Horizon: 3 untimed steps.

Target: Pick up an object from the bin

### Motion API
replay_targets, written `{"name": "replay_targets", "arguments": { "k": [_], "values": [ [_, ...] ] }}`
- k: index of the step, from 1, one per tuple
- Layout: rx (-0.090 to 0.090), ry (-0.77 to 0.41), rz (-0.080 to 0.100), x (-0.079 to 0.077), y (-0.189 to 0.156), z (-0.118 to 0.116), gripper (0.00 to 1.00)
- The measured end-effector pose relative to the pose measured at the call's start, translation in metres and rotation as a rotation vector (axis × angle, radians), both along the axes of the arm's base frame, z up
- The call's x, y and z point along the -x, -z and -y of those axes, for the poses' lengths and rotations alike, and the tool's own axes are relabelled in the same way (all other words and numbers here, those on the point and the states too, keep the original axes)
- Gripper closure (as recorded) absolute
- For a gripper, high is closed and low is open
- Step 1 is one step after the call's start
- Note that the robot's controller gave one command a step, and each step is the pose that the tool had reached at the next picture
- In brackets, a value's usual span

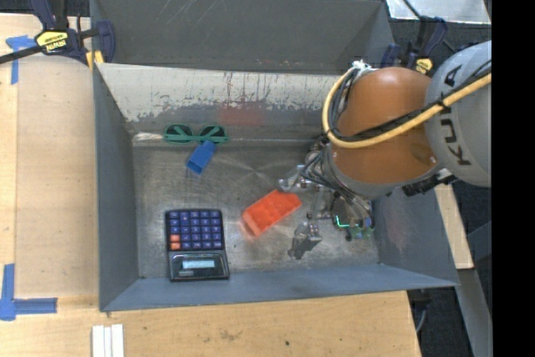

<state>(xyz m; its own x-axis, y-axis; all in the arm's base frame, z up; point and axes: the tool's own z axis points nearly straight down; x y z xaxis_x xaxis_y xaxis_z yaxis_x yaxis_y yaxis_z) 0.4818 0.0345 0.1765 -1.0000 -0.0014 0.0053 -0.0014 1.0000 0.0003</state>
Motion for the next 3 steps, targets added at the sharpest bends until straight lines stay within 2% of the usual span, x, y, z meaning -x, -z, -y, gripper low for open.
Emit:
{"name": "replay_targets", "arguments": {
  "k": [1,2,3],
  "values": [
    [0.0,0.001,0.008,-0.002,-0.003,0.0,0.0],
    [0.0,0.015,0.014,-0.025,0.048,-0.055,0.0],
    [-0.004,0.04,0.003,-0.034,0.079,-0.067,0.0]
  ]
}}
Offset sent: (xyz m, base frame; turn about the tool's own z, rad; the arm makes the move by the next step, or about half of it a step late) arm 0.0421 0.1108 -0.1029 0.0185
